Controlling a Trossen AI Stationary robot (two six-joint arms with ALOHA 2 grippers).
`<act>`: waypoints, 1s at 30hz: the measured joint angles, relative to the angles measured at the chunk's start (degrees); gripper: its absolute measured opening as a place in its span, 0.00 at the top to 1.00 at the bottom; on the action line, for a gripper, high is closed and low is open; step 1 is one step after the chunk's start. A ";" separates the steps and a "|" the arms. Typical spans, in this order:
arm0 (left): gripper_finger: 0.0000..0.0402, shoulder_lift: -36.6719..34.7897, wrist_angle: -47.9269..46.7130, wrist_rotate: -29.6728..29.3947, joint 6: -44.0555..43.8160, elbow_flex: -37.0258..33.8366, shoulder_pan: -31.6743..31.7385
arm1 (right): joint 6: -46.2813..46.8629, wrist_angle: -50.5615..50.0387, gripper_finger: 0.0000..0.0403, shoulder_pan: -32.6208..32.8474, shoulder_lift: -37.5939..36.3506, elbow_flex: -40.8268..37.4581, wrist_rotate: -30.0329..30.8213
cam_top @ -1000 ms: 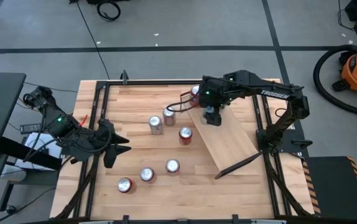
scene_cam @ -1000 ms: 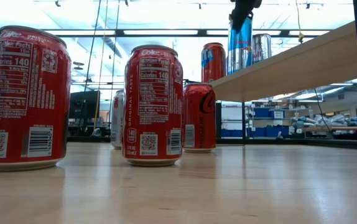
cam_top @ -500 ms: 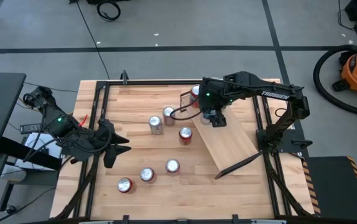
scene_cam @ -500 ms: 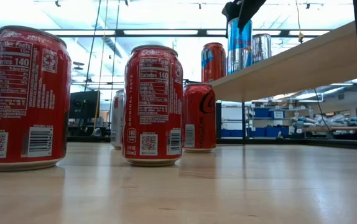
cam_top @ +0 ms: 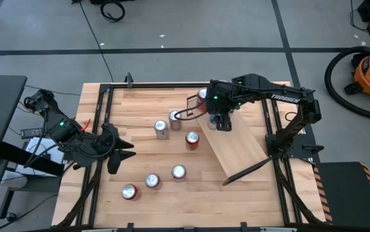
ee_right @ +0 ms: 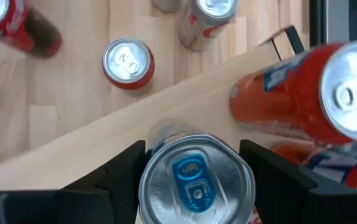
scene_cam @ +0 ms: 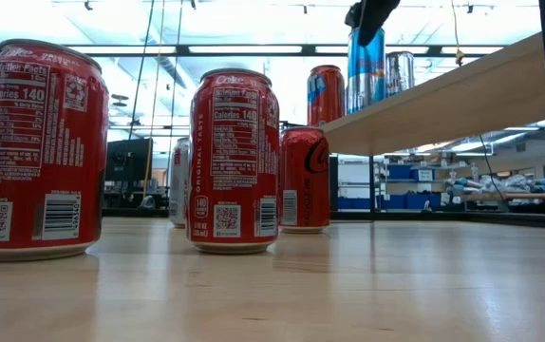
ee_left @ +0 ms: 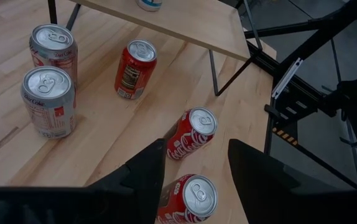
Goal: Place canned beverage on shelf
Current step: Put the blue soda can aligned with the other blue soda can on the shelf
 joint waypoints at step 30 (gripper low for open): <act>0.54 0.00 0.02 0.00 0.00 0.00 0.00 | 12.04 2.11 0.21 -1.35 -0.01 0.04 2.79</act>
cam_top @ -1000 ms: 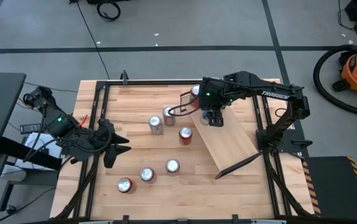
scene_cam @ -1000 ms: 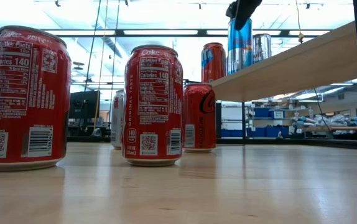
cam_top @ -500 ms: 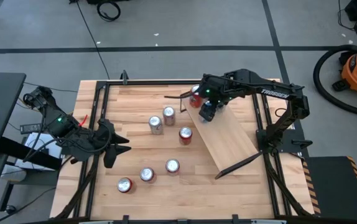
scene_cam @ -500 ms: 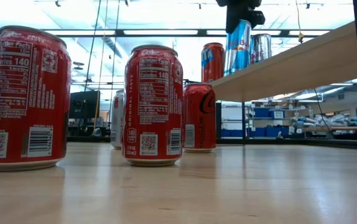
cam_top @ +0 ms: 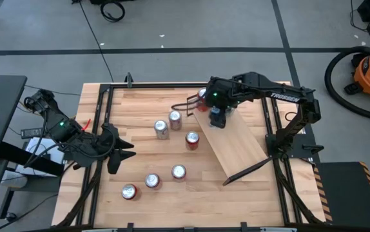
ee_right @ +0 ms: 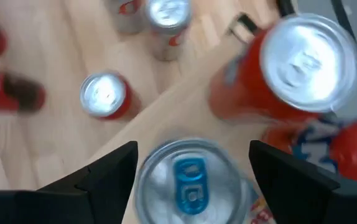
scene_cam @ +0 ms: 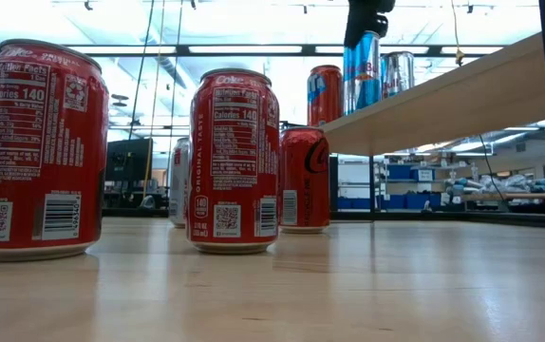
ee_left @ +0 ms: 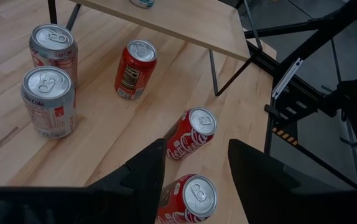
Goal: Place canned beverage on shelf
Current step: Put the blue soda can aligned with the other blue soda can on the shelf
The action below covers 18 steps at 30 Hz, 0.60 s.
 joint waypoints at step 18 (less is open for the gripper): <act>0.54 0.00 0.02 0.00 -0.58 0.00 -0.01 | -19.55 -0.04 0.26 0.65 0.00 -0.02 -0.44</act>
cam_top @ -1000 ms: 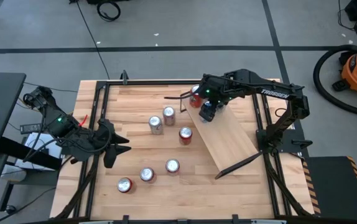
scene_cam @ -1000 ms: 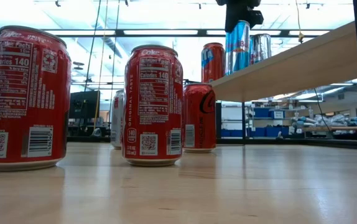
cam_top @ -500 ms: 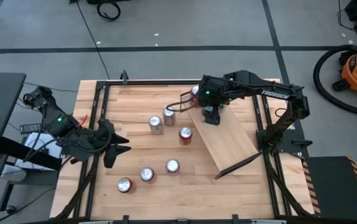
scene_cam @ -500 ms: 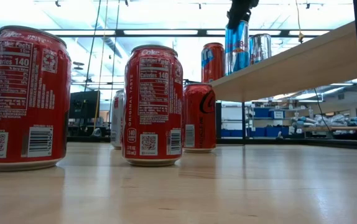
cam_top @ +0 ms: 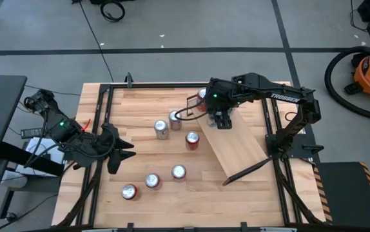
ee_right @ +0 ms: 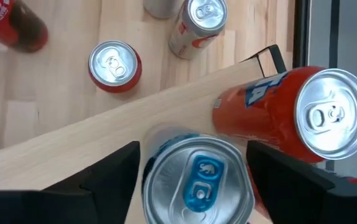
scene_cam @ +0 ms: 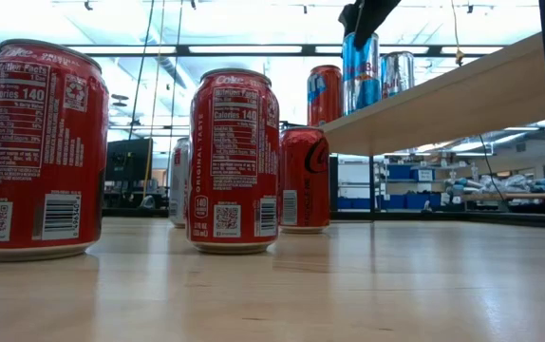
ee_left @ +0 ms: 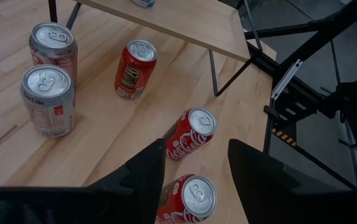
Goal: Place canned beverage on shelf
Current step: Put the blue soda can aligned with the other blue soda can on the shelf
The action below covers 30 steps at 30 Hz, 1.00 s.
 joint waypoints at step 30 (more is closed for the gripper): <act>0.54 0.00 0.00 -0.02 0.06 0.00 0.00 | 40.04 -0.13 0.39 -0.11 0.01 -0.04 10.07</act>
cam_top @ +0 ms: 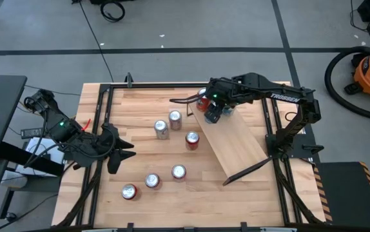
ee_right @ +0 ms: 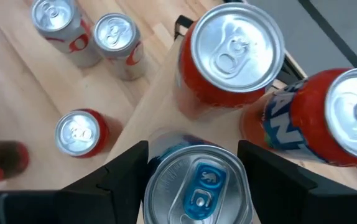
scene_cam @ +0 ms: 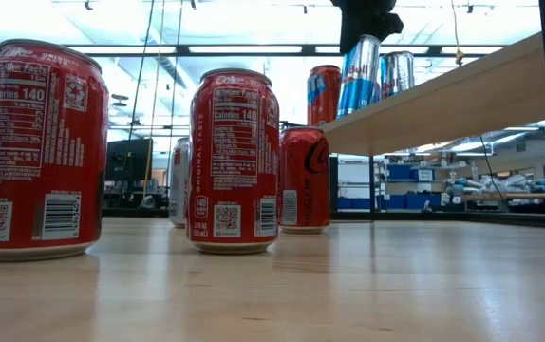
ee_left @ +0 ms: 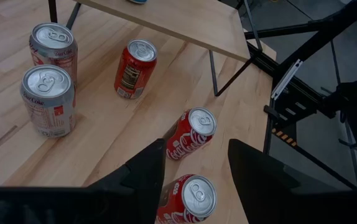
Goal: Place canned beverage on shelf
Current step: Put the blue soda can aligned with the other blue soda can on the shelf
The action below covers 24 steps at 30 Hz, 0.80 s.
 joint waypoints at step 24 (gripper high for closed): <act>0.54 0.00 -0.02 0.00 0.04 0.00 0.00 | -2.06 -2.84 0.39 0.00 -0.03 0.02 0.88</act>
